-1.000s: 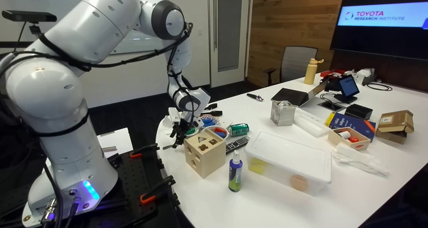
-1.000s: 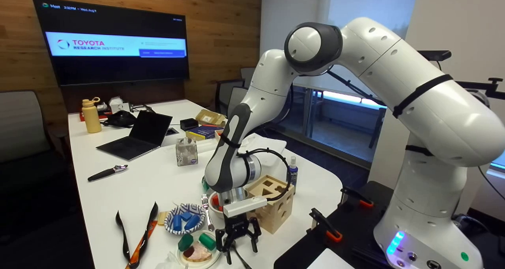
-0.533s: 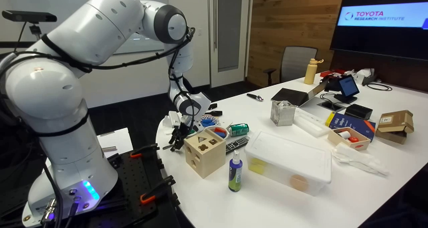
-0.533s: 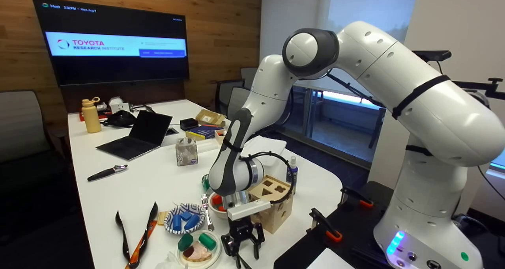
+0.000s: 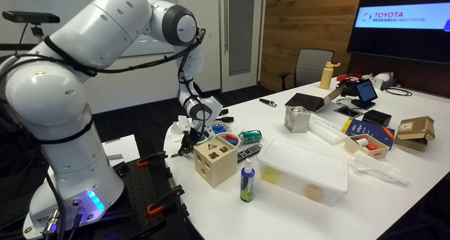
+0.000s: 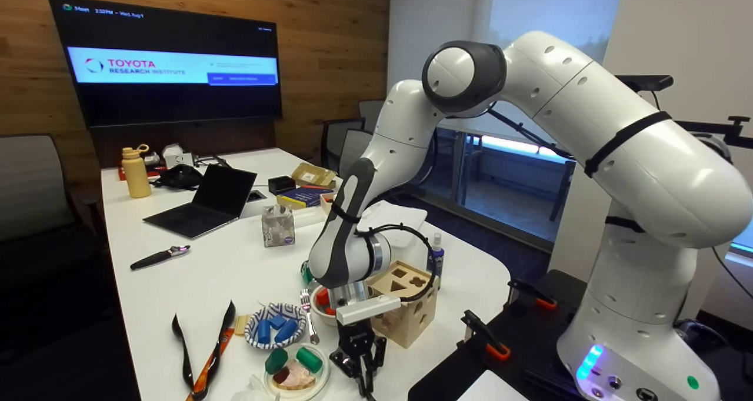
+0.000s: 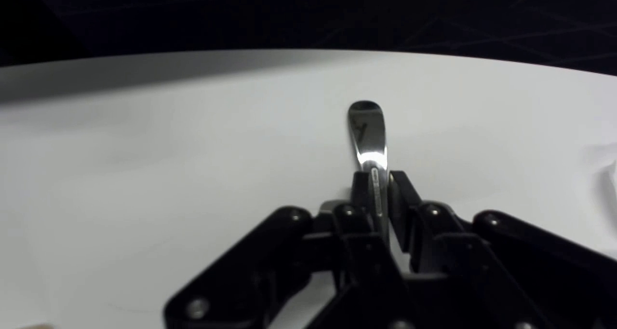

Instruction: Use the spoon to stir the contents in the mug

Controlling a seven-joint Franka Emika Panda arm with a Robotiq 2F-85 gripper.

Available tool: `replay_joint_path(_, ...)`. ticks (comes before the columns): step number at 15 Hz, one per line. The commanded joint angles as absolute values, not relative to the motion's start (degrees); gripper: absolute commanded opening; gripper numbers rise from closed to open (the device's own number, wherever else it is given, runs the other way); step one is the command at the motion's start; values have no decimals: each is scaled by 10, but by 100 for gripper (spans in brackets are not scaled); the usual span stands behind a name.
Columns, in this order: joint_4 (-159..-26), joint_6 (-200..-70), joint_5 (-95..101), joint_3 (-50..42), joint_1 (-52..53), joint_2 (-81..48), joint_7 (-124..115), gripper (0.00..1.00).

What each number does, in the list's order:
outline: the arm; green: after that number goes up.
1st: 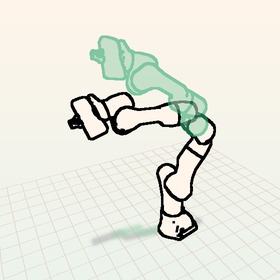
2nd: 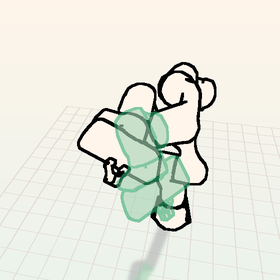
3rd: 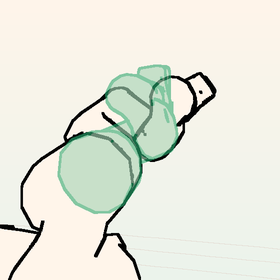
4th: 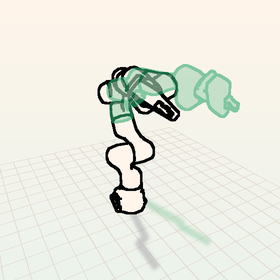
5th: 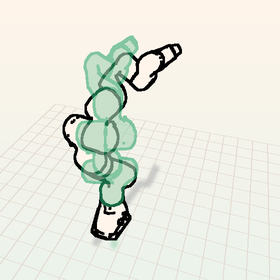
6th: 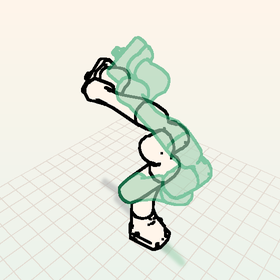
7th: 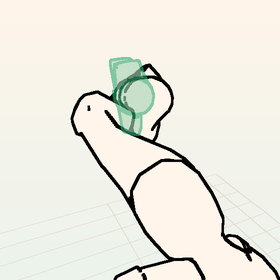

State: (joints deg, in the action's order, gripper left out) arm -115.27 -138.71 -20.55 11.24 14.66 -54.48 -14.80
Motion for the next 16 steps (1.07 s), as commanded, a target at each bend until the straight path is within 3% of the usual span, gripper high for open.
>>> replay_joint_path(1, -1144, -1379, -195, 111, 145, -554, -152, 2)
replay_joint_path(16, -1186, -1372, -201, 129, 137, -472, -140, 3)
